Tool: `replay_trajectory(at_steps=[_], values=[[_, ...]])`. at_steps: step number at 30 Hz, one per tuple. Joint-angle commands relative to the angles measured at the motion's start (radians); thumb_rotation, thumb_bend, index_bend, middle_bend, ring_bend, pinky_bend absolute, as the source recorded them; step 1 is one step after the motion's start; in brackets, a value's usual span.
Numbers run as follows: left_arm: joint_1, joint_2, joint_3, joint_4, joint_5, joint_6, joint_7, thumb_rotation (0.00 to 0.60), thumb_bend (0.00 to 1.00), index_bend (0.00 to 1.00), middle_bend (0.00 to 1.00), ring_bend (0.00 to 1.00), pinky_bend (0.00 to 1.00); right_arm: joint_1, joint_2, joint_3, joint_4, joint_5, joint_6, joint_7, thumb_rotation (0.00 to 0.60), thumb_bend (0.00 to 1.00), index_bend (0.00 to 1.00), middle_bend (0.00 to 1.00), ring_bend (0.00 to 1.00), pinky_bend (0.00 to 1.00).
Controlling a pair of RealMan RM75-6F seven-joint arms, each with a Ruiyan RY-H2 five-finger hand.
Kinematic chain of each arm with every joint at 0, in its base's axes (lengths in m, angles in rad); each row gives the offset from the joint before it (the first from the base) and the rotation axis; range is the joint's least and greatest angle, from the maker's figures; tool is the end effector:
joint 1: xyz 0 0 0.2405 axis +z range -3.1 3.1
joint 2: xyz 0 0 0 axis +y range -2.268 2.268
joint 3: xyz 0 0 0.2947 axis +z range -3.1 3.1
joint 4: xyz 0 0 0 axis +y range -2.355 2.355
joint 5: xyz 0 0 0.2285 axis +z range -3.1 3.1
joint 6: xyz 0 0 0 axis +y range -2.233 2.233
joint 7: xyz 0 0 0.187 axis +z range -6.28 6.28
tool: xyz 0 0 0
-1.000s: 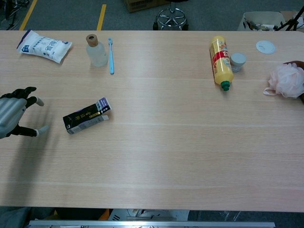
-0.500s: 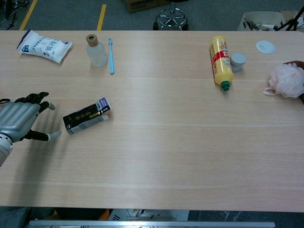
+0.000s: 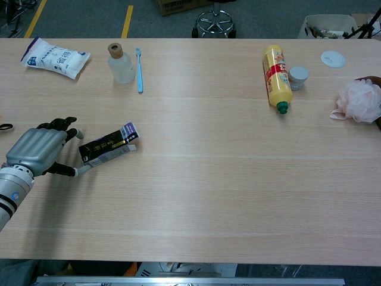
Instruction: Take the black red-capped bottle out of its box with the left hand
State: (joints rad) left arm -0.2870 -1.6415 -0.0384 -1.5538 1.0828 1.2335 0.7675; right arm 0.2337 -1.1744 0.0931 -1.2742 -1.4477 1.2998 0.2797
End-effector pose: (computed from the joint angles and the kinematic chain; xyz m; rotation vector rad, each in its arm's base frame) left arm -0.2994 0.2623 -0.0685 -1.6657 -0.9676 -0.4680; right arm -0.4006 -0.3032 0.1705 1.4126 -0.9395 0.9014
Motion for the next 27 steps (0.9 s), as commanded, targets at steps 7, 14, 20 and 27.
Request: replay_trajectory(at_steps=[7,14,20,27], values=[[-0.012,-0.009,-0.008,0.028,-0.022,-0.01,-0.022,0.309,0.17,0.22,0.0,0.0,0.13,-0.003,-0.003,-0.001,0.007,-0.001,0.001,0.008,0.6,0.09,0.4,0.25,0.17,0.35],[-0.025,-0.021,-0.01,0.051,-0.026,-0.023,-0.043,0.314,0.17,0.22,0.0,0.0,0.13,-0.001,-0.006,-0.002,0.009,-0.001,-0.005,0.007,0.6,0.09,0.4,0.25,0.17,0.35],[-0.033,-0.026,-0.016,0.069,-0.033,-0.022,-0.051,0.324,0.17,0.22,0.0,0.0,0.13,-0.005,-0.005,-0.002,0.01,0.0,-0.001,0.011,0.6,0.09,0.4,0.25,0.17,0.35],[-0.035,-0.024,-0.017,0.082,-0.037,-0.01,-0.055,0.347,0.17,0.22,0.0,0.0,0.13,-0.008,-0.004,-0.002,0.01,0.0,0.001,0.013,0.6,0.09,0.4,0.25,0.17,0.35]])
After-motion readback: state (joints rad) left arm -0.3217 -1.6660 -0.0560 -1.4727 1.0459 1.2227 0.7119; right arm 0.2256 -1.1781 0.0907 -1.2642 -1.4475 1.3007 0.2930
